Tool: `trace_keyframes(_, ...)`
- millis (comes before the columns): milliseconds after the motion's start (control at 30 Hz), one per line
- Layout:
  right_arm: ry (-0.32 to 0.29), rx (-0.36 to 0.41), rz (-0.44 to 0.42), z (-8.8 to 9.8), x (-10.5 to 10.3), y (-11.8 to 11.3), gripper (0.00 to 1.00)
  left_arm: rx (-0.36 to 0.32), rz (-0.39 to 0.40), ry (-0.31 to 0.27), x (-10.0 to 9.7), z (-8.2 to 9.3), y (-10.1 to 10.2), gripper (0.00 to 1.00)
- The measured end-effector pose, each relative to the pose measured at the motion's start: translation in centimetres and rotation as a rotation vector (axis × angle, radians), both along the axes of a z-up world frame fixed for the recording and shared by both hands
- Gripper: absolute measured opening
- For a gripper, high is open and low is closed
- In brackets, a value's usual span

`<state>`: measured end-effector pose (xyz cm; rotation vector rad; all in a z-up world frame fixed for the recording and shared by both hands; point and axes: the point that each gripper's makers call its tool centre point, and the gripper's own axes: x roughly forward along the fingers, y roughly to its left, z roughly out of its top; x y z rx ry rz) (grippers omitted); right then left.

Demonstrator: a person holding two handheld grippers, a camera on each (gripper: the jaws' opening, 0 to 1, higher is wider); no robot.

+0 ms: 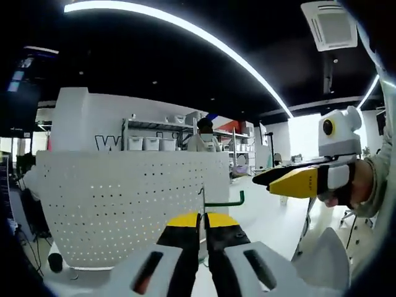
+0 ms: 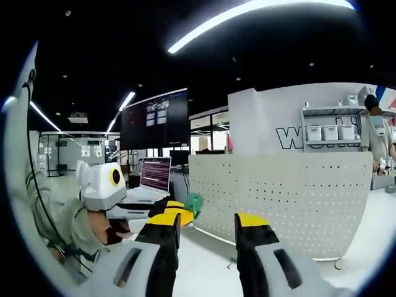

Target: Insert the hook assembly into the mounting plate slot until the hook locks in place.

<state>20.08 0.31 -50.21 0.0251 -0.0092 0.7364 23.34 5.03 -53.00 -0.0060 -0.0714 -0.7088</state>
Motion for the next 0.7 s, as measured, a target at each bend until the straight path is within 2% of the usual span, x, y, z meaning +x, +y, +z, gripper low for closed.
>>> trace_keyframes(100, 0.004, 0.013, 0.016, 0.2, -0.1, 0.4, 0.26, -0.009, -0.007, -0.009, -0.2, 0.5, -0.4, 0.03)
trace_keyframes(367, -0.006, 0.07, 0.035, 1.4, -0.1, 1.1, 0.22, -0.041, -0.029, -0.026, -0.8, 1.9, -1.2, 0.03)
trace_keyframes(533, -0.012, 0.076, 0.049, 1.7, -0.2, 1.6, 0.2, -0.064, -0.037, -0.035, -1.1, 2.4, -1.5, 0.03)
trace_keyframes(700, 0.01, 0.097, 0.058, 1.7, -0.3, 2.0, 0.17, -0.072, -0.036, -0.053, -1.4, 2.8, -1.7, 0.03)
